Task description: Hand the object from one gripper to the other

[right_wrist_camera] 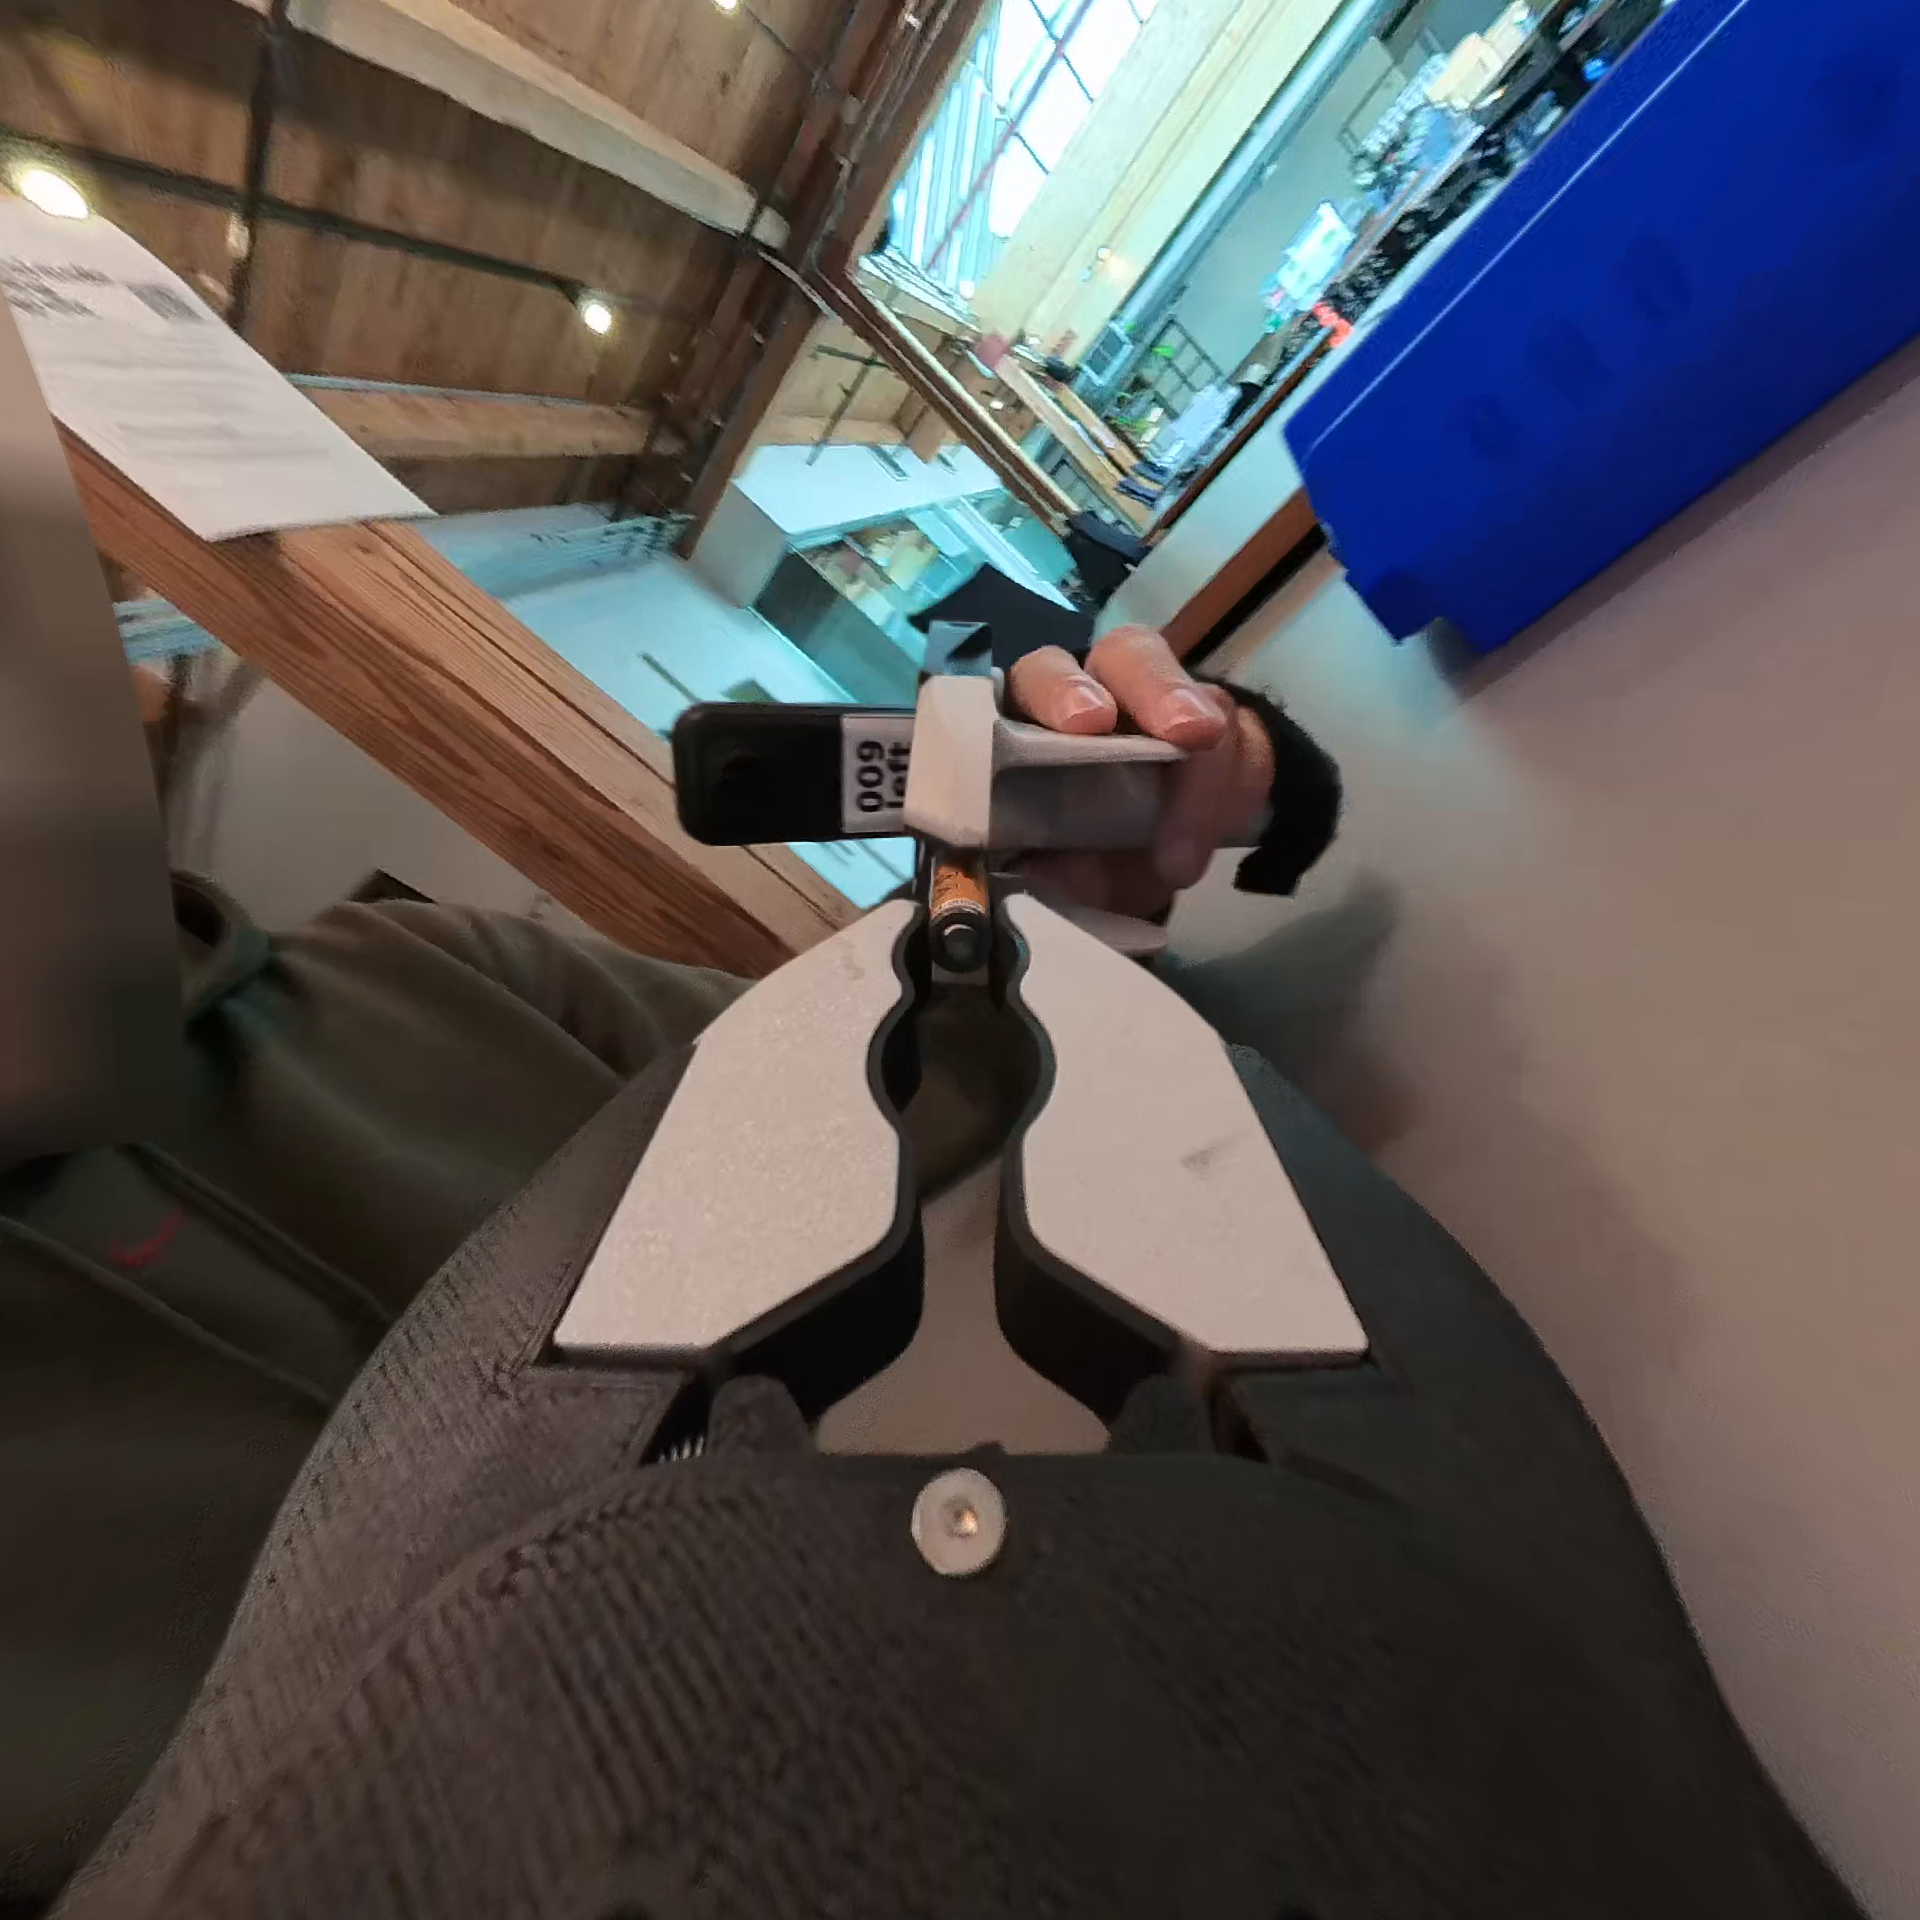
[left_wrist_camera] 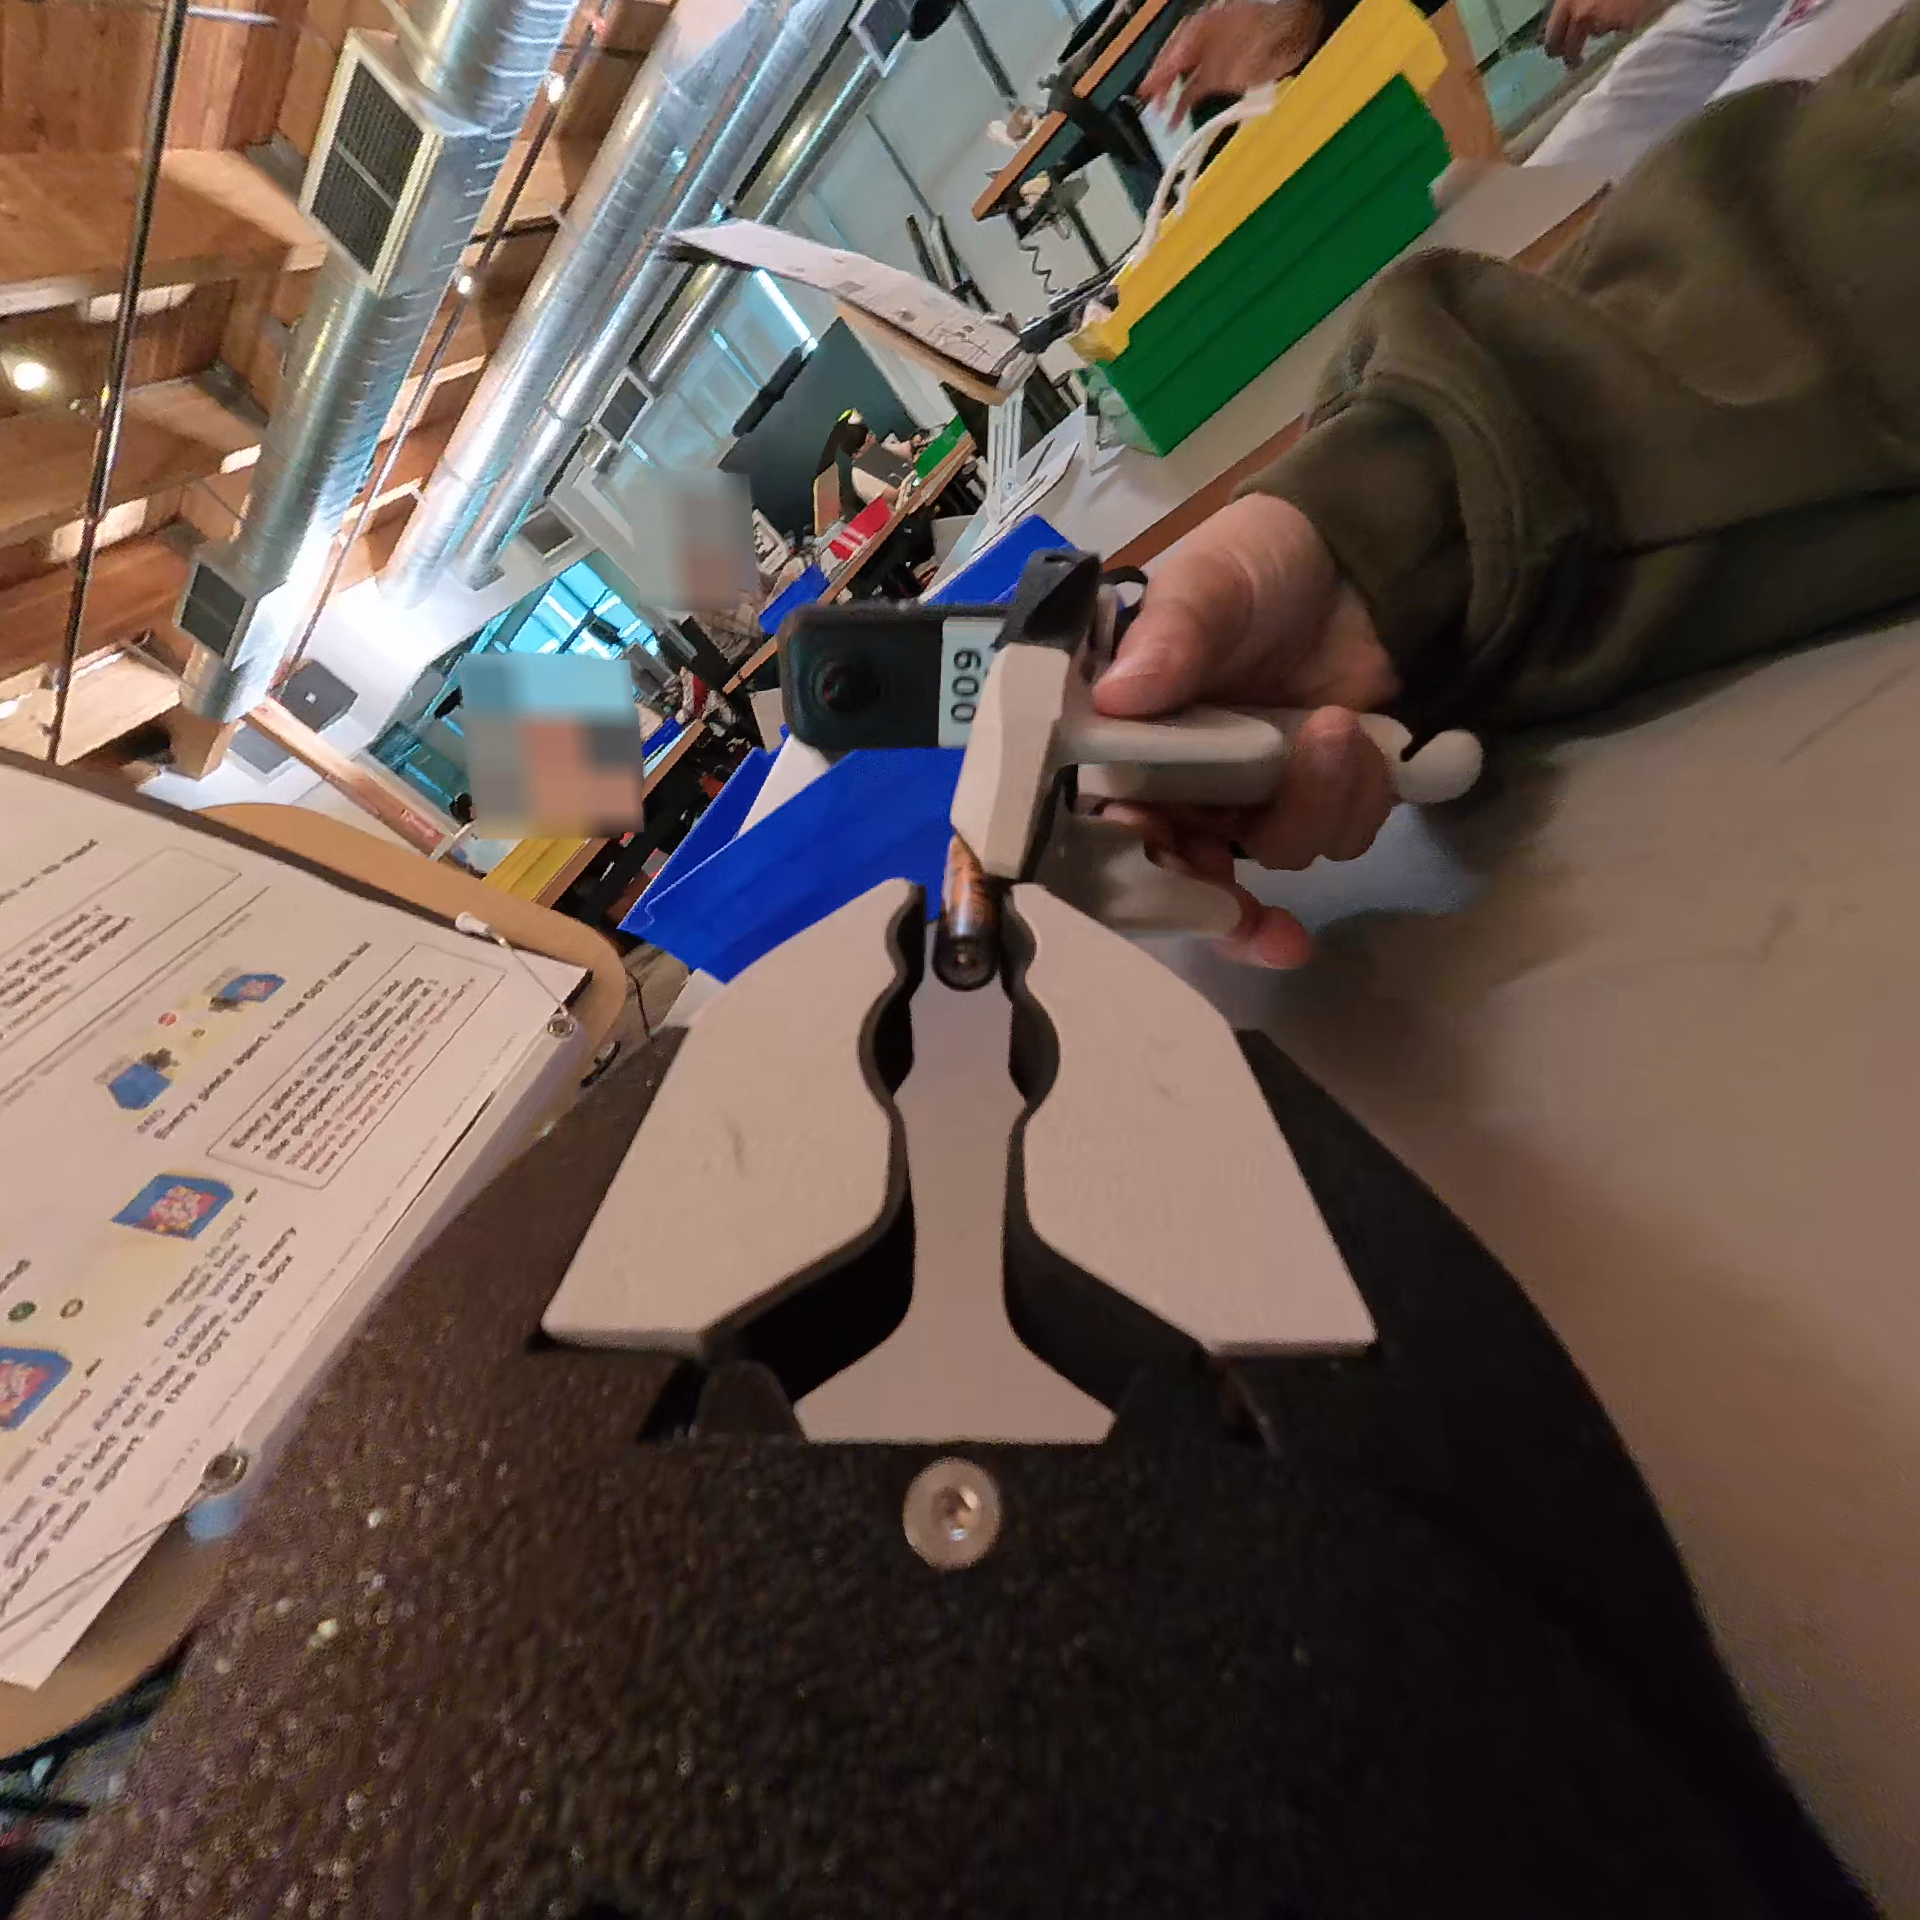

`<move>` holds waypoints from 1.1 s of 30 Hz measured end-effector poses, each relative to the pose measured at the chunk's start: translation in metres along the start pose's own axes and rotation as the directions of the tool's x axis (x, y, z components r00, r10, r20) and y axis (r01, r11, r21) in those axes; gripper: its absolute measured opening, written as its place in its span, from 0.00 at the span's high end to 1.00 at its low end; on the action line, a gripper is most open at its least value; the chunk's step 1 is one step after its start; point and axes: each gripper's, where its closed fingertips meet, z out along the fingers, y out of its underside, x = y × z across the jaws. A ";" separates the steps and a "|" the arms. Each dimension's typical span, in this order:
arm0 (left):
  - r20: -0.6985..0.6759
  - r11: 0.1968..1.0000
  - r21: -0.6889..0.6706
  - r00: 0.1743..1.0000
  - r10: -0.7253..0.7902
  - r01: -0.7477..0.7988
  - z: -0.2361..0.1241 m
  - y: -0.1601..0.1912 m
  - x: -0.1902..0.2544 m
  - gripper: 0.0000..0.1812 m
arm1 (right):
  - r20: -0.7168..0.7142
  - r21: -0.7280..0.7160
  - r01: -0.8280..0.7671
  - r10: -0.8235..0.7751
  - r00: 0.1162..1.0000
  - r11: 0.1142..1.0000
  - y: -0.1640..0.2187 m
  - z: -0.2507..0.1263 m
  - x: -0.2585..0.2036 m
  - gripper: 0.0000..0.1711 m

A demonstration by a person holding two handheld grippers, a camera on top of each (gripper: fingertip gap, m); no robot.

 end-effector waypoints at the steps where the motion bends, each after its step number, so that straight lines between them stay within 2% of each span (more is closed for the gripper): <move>1: 0.007 1.000 -0.009 1.000 -0.003 0.003 0.000 0.002 -0.001 0.91 | -0.033 -0.007 0.037 -0.037 0.999 0.999 -0.001 -0.001 0.002 0.94; 3: 0.018 1.000 -0.010 1.000 -0.007 0.007 -0.001 0.002 -0.003 0.92 | -0.095 -0.006 0.101 -0.101 0.990 0.995 -0.006 -0.007 0.007 0.94; 6: 0.062 0.999 0.011 0.997 -0.043 0.042 -0.001 -0.001 -0.009 0.84 | -0.197 0.045 0.231 -0.218 0.956 0.972 -0.025 -0.021 0.009 0.94; 7: 0.087 0.998 0.015 0.994 -0.065 0.064 -0.002 -0.001 -0.013 0.81 | -0.228 0.082 0.301 -0.276 0.934 0.950 -0.036 -0.027 0.005 0.94; 9: 0.115 0.994 0.029 0.988 -0.107 0.104 -0.004 0.000 -0.019 0.80 | -0.363 0.137 0.502 -0.428 0.827 0.854 -0.062 -0.048 -0.007 0.94; 10: 0.135 0.992 0.032 0.983 -0.126 0.123 -0.005 0.001 -0.023 0.81 | -0.448 0.127 0.608 -0.502 0.740 0.784 -0.073 -0.061 -0.013 0.94; 11: 0.154 0.990 0.030 0.978 -0.143 0.140 -0.006 0.002 -0.027 0.81 | -0.581 0.082 0.709 -0.544 0.605 0.701 -0.086 -0.080 -0.016 0.94; 13: 0.180 0.984 0.022 0.968 -0.175 0.174 -0.008 0.006 -0.032 0.82 | -0.841 -0.135 0.797 -0.494 0.222 0.588 -0.107 -0.138 -0.012 0.94; 14: 0.197 0.980 0.015 0.960 -0.198 0.198 -0.009 0.009 -0.035 0.83 | -0.897 -0.255 0.787 -0.441 0.024 0.562 -0.112 -0.170 -0.013 0.94; 15: 0.209 0.974 0.013 0.952 -0.223 0.225 -0.009 0.012 -0.037 0.83 | -0.911 -0.351 0.739 -0.392 -0.127 0.576 -0.112 -0.199 -0.012 0.94; 16: 0.212 0.966 0.017 0.943 -0.255 0.258 -0.010 0.013 -0.038 0.83 | -0.907 -0.404 0.675 -0.367 -0.207 0.617 -0.108 -0.221 -0.007 0.94; 18: 0.216 0.940 0.034 0.916 -0.339 0.340 -0.011 0.016 -0.041 0.83 | -0.916 -0.401 0.554 -0.335 -0.222 0.729 -0.092 -0.251 0.009 0.94; 20: 0.215 0.903 0.041 0.879 -0.425 0.427 -0.012 0.021 -0.044 0.83 | -0.907 -0.421 0.446 -0.373 -0.197 0.790 -0.078 -0.261 0.024 0.94; 24: 0.229 0.857 -0.015 0.836 -0.499 0.515 -0.012 0.037 -0.044 0.83 | -0.843 -0.535 0.247 -0.492 -0.217 0.808 -0.057 -0.264 0.040 0.93; 30: 0.215 0.842 -0.055 0.830 -0.515 0.537 -0.009 0.044 -0.038 0.83 | -0.814 -0.570 0.170 -0.527 -0.243 0.804 -0.052 -0.261 0.051 0.94; 33: 0.230 0.855 -0.054 0.840 -0.492 0.515 -0.009 0.044 -0.039 0.83 | -0.813 -0.574 0.187 -0.526 -0.250 0.797 -0.054 -0.258 0.052 0.94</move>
